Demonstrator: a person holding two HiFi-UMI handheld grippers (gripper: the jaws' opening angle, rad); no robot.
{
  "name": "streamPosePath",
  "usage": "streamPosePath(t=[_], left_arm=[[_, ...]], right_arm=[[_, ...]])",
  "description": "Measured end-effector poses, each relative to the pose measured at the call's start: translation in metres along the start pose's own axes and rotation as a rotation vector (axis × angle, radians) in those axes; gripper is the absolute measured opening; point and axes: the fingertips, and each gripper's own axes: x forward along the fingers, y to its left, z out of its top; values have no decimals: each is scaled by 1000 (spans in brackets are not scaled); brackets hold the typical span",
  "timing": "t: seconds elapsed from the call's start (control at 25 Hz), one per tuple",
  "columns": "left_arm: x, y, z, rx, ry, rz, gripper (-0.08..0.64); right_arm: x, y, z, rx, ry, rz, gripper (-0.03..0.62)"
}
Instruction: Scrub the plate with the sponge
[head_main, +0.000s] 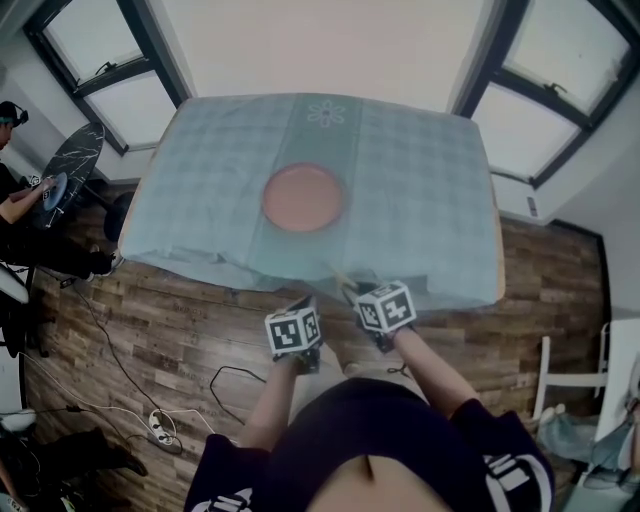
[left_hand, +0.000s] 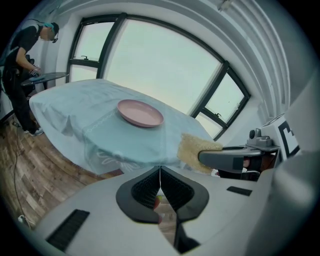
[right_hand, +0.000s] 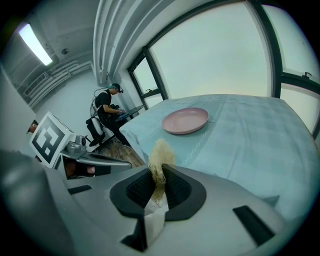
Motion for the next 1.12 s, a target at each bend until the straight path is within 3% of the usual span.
streamPosePath(t=[0.48,1.12], left_arm=[[-20,-26,-53,-20,-15,29,12],[-30,-27,-72,-67,-40,37,12]], right_arm=[[-30,17,-42,-35,-27,48,35],[-39,24,-62,-71,-30,55,35]])
